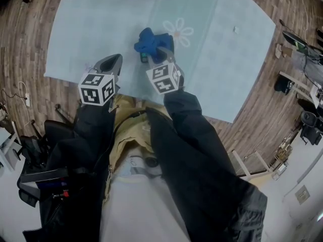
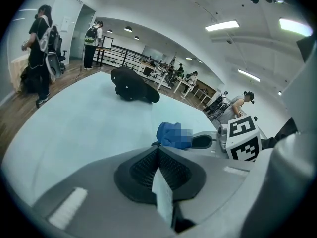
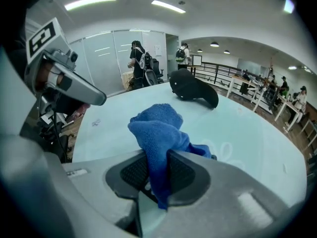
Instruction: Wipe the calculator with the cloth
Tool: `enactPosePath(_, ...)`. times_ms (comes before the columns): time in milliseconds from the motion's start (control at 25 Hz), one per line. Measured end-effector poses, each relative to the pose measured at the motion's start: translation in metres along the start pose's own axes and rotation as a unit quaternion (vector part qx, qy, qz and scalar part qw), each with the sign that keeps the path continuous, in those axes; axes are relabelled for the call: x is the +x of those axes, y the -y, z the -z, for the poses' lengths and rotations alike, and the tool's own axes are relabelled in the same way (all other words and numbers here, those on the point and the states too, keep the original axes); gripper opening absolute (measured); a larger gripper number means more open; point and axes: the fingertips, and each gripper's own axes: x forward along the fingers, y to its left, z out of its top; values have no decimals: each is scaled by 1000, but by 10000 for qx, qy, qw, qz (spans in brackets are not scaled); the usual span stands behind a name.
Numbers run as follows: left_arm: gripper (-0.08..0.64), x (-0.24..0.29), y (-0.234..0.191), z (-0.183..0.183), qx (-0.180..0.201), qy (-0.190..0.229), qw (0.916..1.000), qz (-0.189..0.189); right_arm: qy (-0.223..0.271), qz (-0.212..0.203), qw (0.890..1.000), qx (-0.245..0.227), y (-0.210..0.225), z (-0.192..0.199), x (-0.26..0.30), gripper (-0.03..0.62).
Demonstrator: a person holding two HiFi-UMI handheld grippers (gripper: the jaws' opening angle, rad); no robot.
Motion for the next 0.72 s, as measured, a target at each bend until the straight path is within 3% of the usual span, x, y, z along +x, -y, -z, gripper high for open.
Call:
enactPosePath(240,0,-2,-3,5,-64,-3,10000,-51,7,-473,9988,-144,-30,6,1,86)
enactPosePath(520,0,-13,-8,10,-111,73,9998,-153,119,-1093,9937,219,-60,4,-14,86)
enactPosePath(720,0,-21,-14,15,-158,116,9996,-203,560,-975,9922,546,-44,-21,-46,86)
